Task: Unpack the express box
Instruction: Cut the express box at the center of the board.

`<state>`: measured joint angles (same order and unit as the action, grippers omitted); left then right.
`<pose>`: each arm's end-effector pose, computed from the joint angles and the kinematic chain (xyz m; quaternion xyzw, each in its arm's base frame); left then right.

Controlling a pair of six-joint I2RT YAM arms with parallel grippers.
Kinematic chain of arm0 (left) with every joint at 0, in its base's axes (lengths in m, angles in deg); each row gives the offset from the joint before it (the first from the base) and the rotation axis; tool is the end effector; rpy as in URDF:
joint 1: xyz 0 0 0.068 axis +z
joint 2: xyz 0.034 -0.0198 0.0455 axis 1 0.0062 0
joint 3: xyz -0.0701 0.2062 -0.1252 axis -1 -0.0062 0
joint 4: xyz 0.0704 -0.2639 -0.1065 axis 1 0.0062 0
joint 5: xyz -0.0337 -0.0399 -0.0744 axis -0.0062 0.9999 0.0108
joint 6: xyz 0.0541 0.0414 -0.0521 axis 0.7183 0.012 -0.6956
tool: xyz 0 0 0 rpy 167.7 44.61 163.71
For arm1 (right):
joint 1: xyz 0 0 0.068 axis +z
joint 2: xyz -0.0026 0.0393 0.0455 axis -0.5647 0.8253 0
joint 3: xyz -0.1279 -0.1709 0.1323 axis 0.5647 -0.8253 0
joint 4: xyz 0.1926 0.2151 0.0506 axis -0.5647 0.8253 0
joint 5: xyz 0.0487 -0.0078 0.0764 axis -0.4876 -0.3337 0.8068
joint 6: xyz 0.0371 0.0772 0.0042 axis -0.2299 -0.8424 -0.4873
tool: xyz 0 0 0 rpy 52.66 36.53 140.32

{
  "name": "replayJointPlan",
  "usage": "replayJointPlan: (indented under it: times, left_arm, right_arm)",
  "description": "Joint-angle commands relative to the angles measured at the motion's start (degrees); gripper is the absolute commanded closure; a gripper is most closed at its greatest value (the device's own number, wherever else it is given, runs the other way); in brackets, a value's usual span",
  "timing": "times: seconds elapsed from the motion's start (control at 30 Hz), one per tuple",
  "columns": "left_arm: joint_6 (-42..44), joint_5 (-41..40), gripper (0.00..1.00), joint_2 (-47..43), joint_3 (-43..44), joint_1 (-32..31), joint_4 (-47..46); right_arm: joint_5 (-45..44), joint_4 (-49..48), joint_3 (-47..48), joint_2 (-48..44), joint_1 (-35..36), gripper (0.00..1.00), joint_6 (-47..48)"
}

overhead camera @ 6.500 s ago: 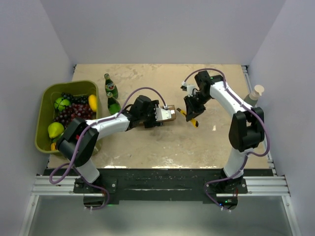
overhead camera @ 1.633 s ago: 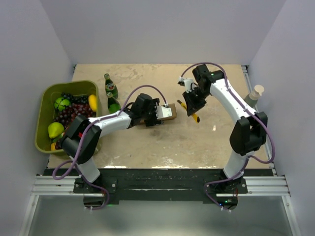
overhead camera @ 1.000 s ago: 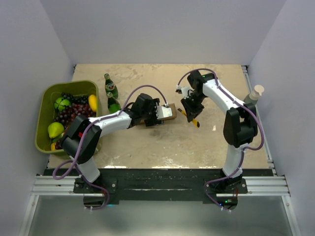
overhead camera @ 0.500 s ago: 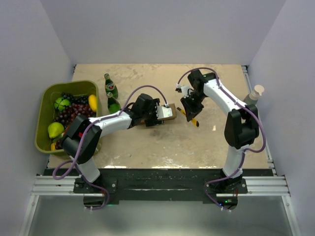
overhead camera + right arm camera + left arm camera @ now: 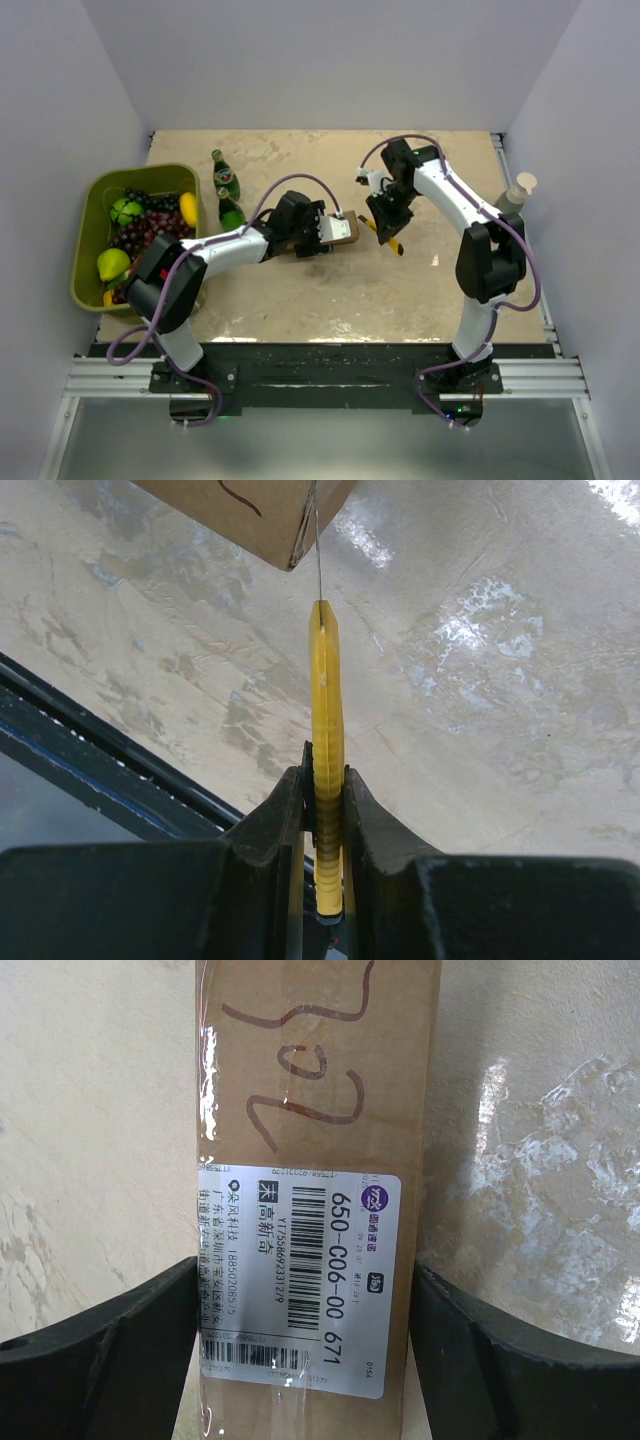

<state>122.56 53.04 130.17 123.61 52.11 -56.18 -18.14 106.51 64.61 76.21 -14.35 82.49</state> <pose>0.3277 -0.2637 0.1184 0.6119 0.6716 -0.0335 0.4164 0.3741 0.1589 0.1893 -0.2901 0.9439 0.1454 0.0611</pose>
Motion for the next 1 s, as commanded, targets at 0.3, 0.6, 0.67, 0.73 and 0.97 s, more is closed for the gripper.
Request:
replayJointPlan:
  times: [0.3, 0.6, 0.67, 0.73, 0.97]
  left_arm:
    - [-1.4, 0.3, 1.0, 2.7, -0.6, -0.6, 3.2]
    - [-1.3, 0.2, 1.0, 2.7, -1.0, -0.5, 3.3]
    - [-1.3, 0.3, 1.0, 2.7, -0.9, -0.5, 3.1]
    - [-1.4, 0.2, 1.0, 2.7, -0.9, -0.5, 3.0]
    - [-1.4, 0.2, 1.0, 2.6, -1.0, -0.5, 2.9]
  right_arm:
    - [1.5, 0.8, 1.4, 0.5, 1.1, 1.0, -0.1]
    - [-2.0, 0.2, 1.6, -0.3, 1.1, 1.0, -1.0]
    - [-2.1, -0.1, 0.8, -0.5, 1.1, 1.0, -1.4]
    - [-1.7, 0.0, 0.3, -0.4, 1.1, 1.0, -1.4]
    - [-1.4, 0.1, 0.6, 0.5, 1.1, 1.0, -1.2]
